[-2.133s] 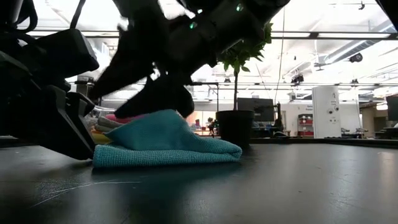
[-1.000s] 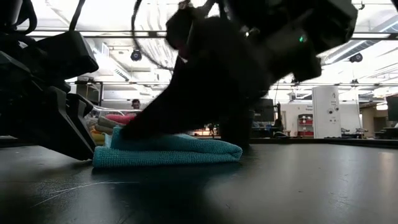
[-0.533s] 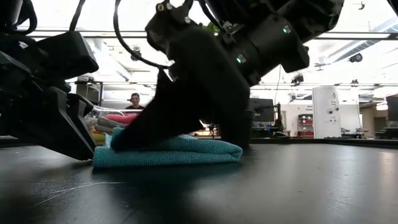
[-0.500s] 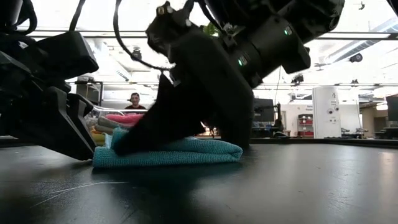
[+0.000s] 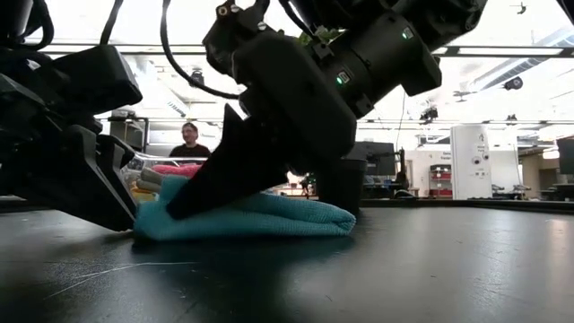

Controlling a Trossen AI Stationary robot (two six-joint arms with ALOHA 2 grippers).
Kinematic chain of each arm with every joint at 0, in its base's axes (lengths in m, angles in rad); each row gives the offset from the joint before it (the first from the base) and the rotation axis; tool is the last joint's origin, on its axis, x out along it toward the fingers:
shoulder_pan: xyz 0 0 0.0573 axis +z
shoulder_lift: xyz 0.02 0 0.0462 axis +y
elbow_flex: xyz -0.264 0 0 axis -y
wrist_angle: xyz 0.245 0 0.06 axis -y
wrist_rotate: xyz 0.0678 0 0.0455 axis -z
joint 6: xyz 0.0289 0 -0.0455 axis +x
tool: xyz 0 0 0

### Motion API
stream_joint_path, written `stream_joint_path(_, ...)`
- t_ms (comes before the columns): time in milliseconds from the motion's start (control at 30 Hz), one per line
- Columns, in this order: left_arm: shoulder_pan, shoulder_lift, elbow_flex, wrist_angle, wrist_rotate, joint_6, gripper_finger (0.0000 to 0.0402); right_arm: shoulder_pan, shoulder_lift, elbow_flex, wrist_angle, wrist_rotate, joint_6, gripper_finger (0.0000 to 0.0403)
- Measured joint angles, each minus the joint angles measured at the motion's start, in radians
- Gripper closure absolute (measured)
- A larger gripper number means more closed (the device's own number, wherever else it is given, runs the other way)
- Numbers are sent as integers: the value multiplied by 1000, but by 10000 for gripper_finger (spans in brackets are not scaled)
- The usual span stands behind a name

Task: Fold microfiber towels
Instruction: Fold the blue towel

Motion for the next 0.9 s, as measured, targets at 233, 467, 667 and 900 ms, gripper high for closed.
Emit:
stream_joint_path(233,0,0,0,0,0,0,309,0,0,32,-62,-2,16,344)
stream_joint_path(467,0,0,0,0,0,-1,309,0,-1,32,-65,-2,21,274)
stream_joint_path(667,0,0,0,0,0,-2,309,0,-2,32,-68,-2,28,236)
stream_joint_path(900,0,0,-1,0,0,-2,309,0,-20,32,-76,0,48,225)
